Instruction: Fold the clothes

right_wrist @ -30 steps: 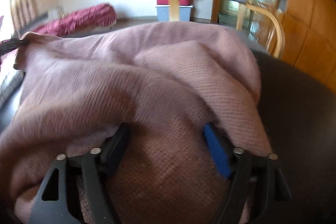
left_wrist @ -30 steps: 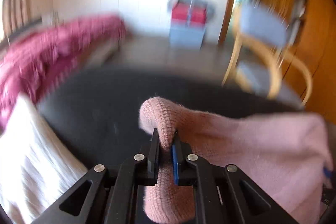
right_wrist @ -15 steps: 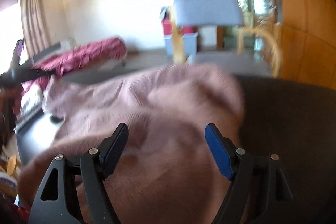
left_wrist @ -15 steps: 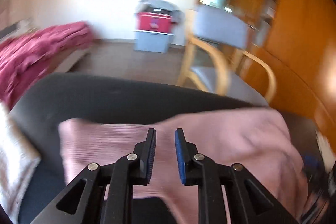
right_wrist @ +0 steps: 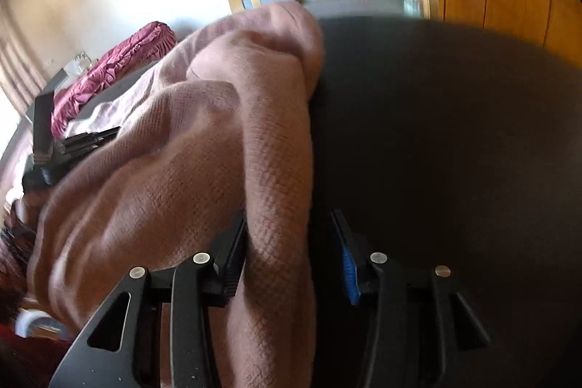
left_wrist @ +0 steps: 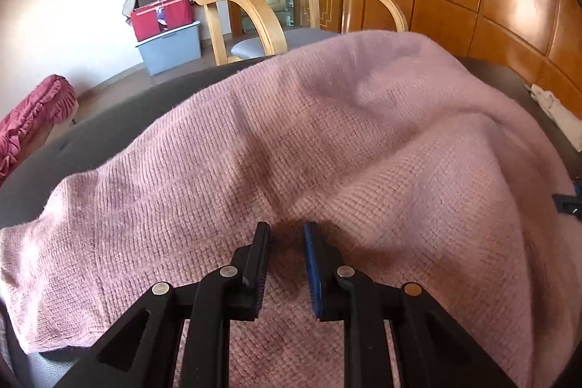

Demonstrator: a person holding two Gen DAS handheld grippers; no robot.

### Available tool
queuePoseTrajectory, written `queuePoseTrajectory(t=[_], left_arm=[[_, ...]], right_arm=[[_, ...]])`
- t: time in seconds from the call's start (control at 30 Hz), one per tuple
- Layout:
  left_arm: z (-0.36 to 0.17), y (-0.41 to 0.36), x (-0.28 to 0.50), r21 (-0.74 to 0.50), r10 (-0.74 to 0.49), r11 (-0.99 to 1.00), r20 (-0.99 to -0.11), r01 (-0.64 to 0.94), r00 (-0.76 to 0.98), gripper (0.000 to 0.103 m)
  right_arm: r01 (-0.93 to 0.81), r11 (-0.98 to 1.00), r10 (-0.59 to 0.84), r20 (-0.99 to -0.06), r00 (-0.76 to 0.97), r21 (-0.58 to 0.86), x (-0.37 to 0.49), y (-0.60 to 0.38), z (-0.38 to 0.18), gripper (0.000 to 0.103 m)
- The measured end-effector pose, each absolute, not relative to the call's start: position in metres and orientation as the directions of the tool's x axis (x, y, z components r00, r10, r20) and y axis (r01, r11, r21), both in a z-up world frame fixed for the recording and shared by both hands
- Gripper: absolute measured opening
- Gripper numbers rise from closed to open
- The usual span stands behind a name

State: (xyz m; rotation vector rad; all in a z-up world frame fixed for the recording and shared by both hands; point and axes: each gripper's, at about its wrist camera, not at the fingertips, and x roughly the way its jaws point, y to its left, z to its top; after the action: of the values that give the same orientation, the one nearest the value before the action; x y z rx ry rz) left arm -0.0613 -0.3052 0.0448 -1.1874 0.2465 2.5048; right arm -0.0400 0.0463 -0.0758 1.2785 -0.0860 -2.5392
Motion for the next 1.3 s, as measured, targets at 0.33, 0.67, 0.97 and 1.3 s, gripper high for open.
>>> queuePoseTrajectory(t=[0.33, 0.67, 0.97, 1.3], left_arm=[[0.046, -0.321, -0.045, 0.124, 0.169, -0.906, -0.771, -0.405, -0.614, 0.028], [0.046, -0.332, -0.036, 0.109, 0.185, -0.908, -0.763, -0.405, -0.619, 0.029], [0.045, -0.332, -0.030, 0.112, 0.184, -0.908, -0.759, -0.403, -0.625, 0.029], [0.044, -0.332, -0.029, 0.120, 0.179, -0.908, -0.756, -0.402, -0.630, 0.029]], right_arm=[[0.348, -0.917, -0.390, -0.626, -0.675, 0.195, -0.032, -0.001, -0.024, 0.014], [0.634, -0.768, -0.535, -0.639, -0.552, 0.096, -0.037, -0.136, -0.037, 0.014], [0.685, -0.721, -0.574, -0.646, -0.503, 0.107, -0.027, -0.139, -0.045, 0.042], [0.265, -0.895, -0.432, -0.552, -0.714, 0.359, -0.065, 0.014, -0.034, 0.039]])
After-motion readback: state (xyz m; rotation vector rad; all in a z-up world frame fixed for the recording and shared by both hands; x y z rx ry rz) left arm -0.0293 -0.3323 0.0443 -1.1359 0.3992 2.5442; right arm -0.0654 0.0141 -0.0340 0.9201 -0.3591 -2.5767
